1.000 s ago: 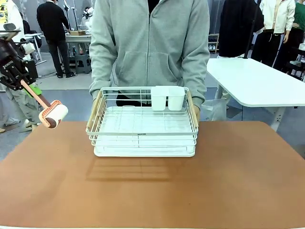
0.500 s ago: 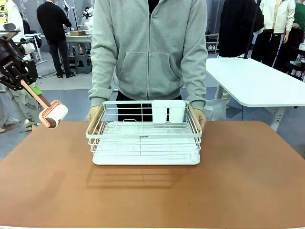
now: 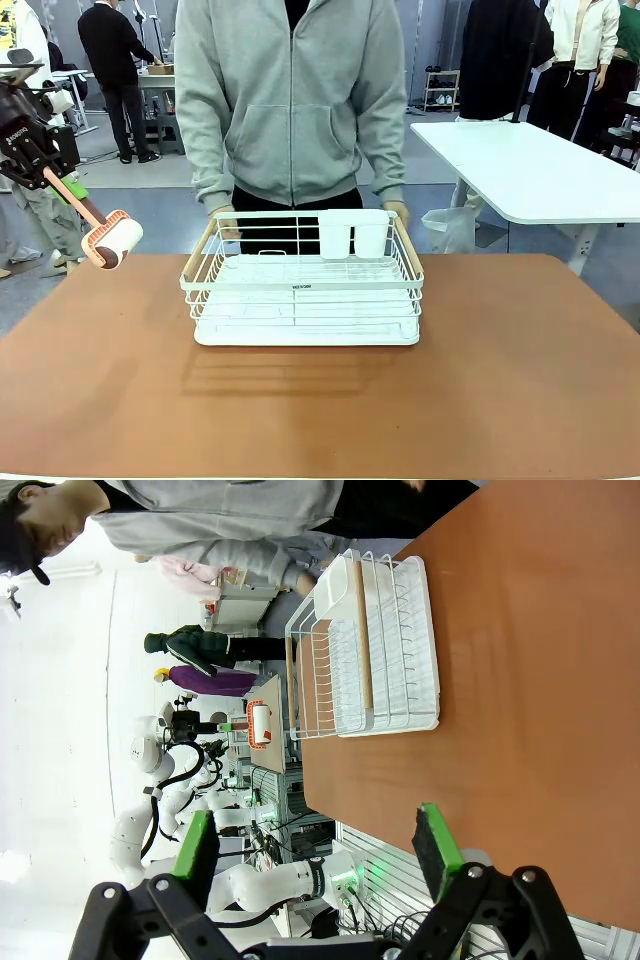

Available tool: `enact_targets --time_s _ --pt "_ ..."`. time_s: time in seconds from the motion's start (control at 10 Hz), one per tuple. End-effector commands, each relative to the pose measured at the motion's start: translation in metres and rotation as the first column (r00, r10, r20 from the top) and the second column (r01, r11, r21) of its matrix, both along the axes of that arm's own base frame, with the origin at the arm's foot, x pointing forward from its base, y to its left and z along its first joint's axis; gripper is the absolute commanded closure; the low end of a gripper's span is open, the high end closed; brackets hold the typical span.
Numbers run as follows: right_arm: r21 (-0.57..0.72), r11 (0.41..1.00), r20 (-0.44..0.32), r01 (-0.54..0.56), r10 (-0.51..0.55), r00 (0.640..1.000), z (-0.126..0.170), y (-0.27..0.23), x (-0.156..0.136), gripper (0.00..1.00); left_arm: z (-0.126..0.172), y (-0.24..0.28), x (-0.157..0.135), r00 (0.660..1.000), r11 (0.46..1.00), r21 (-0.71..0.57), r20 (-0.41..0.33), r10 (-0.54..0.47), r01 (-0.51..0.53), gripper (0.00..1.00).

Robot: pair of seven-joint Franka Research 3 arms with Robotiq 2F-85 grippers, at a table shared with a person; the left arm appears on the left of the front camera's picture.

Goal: Clean the table.
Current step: Place the Lint Roller down when the Dish drying rack is positioned in the middle of the table.

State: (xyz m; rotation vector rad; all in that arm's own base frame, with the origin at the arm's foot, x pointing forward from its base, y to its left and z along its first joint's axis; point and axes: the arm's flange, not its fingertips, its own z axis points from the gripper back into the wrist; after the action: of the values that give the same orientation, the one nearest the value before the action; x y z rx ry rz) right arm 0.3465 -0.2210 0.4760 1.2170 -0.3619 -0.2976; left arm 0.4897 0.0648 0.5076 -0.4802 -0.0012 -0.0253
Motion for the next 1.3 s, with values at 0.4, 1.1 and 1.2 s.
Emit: enact_targets --time_s 0.4,1.1,1.2 --pt "0.009 1.000 0.019 -0.002 0.002 1.000 0.0036 0.0001 0.0000 0.00 0.0027 0.0015 -0.0012 1.000 1.000 -0.002 0.005 0.005 -0.005 0.93" --pt "0.009 1.000 0.019 -0.002 0.002 1.000 0.0036 0.0001 0.0000 0.00 0.0027 0.0015 -0.0012 1.000 1.000 -0.002 0.005 0.005 -0.005 0.93" --pt "0.009 1.000 0.019 -0.002 0.002 1.000 0.0036 0.0001 0.0000 0.00 0.0027 0.0015 -0.0012 1.000 1.000 -0.002 0.005 0.005 -0.005 0.93"
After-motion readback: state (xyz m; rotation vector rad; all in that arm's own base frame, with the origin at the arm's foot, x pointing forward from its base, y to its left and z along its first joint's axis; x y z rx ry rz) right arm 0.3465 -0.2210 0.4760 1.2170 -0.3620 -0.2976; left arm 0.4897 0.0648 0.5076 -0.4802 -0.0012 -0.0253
